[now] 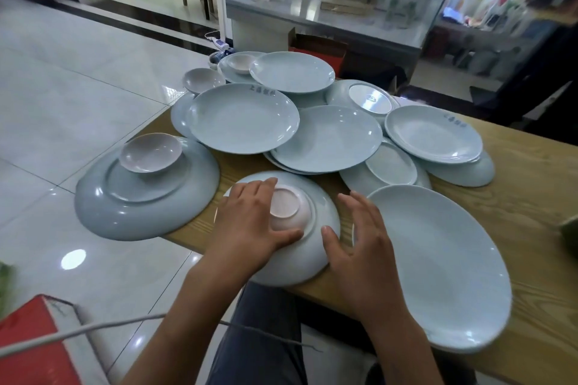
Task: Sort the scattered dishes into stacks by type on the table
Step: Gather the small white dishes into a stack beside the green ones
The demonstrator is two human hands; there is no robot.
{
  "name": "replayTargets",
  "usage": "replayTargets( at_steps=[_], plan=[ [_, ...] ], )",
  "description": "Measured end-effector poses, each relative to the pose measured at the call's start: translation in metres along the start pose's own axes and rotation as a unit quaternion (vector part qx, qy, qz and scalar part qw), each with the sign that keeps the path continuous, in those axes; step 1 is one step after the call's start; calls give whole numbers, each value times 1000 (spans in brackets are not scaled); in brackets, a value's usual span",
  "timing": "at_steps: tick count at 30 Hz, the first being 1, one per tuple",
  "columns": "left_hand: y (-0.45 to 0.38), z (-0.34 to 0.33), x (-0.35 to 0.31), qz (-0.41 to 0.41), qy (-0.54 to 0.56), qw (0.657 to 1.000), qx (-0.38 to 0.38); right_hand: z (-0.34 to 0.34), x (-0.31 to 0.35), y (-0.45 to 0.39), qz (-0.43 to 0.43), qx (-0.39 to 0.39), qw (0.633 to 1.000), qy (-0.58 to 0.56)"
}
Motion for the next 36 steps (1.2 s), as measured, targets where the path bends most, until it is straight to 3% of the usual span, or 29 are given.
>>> replayTargets(
  at_steps=[9,14,19,29,33,36],
  plan=[
    [3,13,-4,-19,88,993,-71,1,4,0,6,2,1000,-3],
    [7,22,-22,17,295,951,-91,8,2,3,-8,-7,999,-41],
    [2,5,-57,70,456,887,11,24,-1,10,6,-36,996,-80],
    [6,-32,-159,20,552,822,138,90,-18,29,79,-217,969,-88],
    [5,-50,-200,-22,522,833,182,117,-47,40,23,-272,956,-107],
    [3,-63,-233,-107,411,880,214,136,-75,50,-65,-294,943,-140]
  ],
)
Point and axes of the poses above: each hand's wrist, its own y-axis away from the middle knuckle, its own z-axis out of the back of the hand, x = y × z, the point moved 8 cm from there along -y, towards the middle knuckle, and after that the axes turned 1 degree about y, right-handed, at the moved point
